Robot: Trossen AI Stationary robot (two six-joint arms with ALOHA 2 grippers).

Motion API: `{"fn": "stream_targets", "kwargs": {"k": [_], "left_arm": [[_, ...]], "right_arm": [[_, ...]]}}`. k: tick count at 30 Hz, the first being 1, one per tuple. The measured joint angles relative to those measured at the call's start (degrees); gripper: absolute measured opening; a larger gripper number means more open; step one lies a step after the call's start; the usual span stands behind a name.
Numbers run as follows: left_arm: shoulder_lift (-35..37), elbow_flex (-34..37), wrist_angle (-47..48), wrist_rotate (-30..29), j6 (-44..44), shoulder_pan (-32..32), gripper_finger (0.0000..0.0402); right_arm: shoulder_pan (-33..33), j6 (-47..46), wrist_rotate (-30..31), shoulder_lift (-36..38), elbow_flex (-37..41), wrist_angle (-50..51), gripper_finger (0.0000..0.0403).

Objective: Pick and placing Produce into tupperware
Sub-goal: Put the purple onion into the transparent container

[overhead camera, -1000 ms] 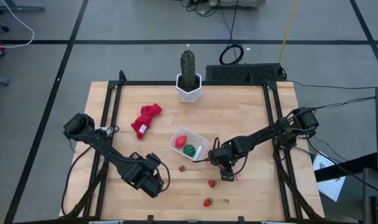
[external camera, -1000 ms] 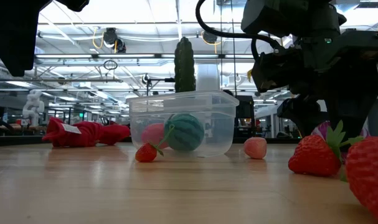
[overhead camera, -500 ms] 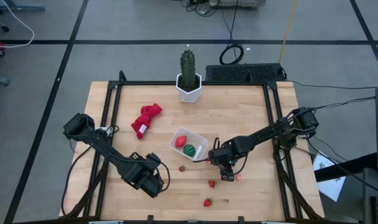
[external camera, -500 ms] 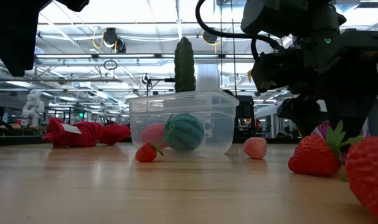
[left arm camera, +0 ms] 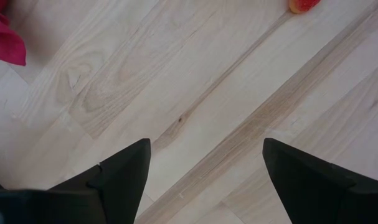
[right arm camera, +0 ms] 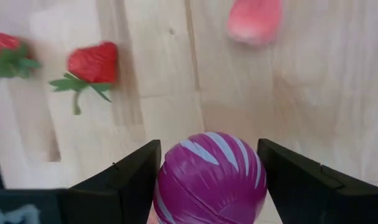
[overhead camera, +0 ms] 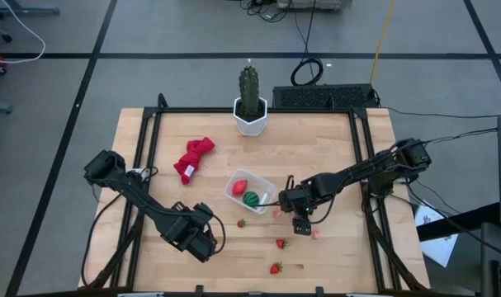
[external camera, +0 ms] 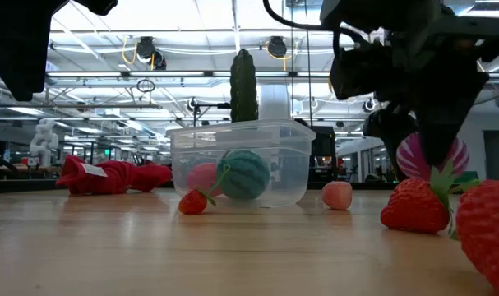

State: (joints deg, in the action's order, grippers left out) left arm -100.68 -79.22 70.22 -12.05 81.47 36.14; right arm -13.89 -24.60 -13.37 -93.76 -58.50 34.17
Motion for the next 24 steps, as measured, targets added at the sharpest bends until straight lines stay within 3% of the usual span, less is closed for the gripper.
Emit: {"fn": "stream_targets", "kwargs": {"k": [13,24], "left_arm": [[0.0,0.0,2.9,0.0,0.6,0.0,0.0308],[0.0,0.0,5.0,0.0,1.2,0.0,0.0313]], "right_arm": [[0.0,-1.8,-0.2,6.9,-0.4,-9.3,0.0255],[1.1,7.2,1.6,7.6,-14.5,-9.6,0.0255]]}}
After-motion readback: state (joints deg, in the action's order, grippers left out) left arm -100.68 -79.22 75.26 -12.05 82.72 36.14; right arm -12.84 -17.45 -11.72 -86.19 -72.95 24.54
